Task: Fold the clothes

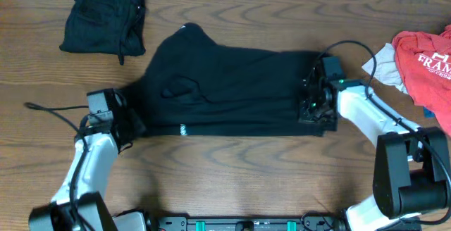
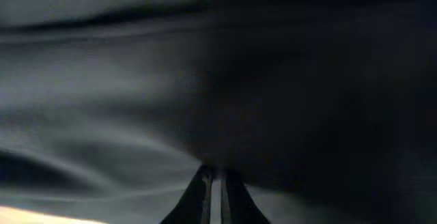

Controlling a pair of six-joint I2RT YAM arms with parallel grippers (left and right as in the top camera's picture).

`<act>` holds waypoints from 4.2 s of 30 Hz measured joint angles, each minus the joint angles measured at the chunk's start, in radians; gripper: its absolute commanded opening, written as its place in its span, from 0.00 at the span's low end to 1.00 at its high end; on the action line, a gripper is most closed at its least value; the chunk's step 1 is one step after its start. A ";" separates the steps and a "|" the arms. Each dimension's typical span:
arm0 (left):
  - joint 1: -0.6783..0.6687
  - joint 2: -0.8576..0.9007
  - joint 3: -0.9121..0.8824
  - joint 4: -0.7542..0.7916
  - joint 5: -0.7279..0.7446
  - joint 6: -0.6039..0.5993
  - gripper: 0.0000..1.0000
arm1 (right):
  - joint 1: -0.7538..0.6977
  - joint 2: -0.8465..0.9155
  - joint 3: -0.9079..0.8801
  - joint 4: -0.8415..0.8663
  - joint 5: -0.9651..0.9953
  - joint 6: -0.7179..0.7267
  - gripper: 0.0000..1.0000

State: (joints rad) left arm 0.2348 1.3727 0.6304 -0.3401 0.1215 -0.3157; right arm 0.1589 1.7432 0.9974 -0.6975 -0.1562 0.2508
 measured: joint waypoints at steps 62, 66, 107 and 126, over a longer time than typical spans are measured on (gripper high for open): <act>0.008 -0.137 0.000 -0.098 -0.047 -0.006 0.73 | -0.209 0.004 -0.045 -0.098 0.068 -0.032 0.14; 0.008 -0.137 0.000 -0.098 -0.047 -0.006 0.73 | -0.222 0.002 -0.045 -0.107 0.112 -0.035 0.19; -0.335 -0.163 0.001 0.038 0.257 0.034 0.29 | 0.042 0.005 0.305 0.021 -0.570 -0.103 0.90; -0.335 0.083 0.002 -0.013 0.192 -0.003 0.19 | 0.238 0.005 0.305 0.198 -0.542 0.117 0.84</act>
State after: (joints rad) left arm -0.0998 1.4559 0.6319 -0.3531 0.3138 -0.3183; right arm 0.3965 1.7481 1.3025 -0.4999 -0.6983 0.3676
